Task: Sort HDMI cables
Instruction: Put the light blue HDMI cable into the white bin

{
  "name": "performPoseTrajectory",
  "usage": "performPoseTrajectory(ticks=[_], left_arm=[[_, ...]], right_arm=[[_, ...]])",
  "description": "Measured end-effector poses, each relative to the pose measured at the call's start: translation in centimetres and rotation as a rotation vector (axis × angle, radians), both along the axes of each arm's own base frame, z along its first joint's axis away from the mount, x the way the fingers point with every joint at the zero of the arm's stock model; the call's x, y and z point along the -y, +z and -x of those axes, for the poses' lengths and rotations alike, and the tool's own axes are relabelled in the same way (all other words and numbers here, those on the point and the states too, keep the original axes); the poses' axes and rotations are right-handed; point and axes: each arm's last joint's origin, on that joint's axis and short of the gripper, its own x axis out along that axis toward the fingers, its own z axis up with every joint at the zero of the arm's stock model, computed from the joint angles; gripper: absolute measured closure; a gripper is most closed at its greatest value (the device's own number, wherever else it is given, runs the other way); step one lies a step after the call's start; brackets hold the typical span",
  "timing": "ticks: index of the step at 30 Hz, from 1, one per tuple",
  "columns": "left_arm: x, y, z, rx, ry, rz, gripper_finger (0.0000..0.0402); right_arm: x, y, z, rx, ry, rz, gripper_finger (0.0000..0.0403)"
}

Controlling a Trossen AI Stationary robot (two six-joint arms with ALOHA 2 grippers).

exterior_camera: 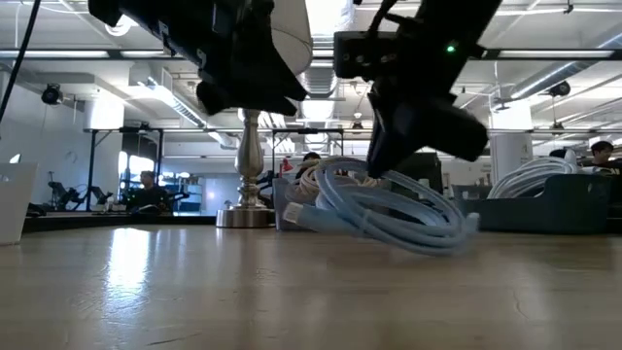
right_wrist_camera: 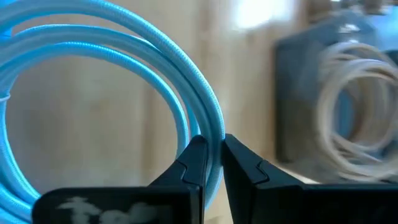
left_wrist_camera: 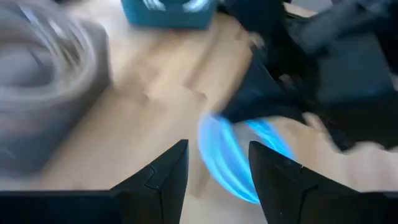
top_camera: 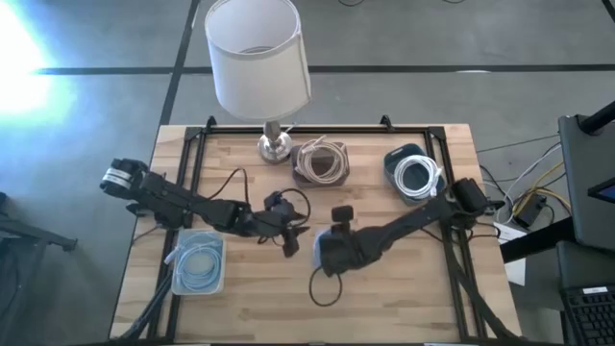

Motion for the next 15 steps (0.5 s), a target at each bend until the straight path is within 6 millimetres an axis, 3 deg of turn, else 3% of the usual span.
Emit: performPoseTrajectory(ticks=[5,15], left_arm=[[0.5,-1.4,-0.2,-0.036,-0.015,0.128,0.0229],[0.7,-4.3,-1.9,-0.026,0.086,0.123,0.0229]], right_arm=[[1.3,0.3,-0.9,0.07,-0.043,0.054,0.0374],[1.8,0.8,-2.5,0.166,0.02,0.05,0.0374]])
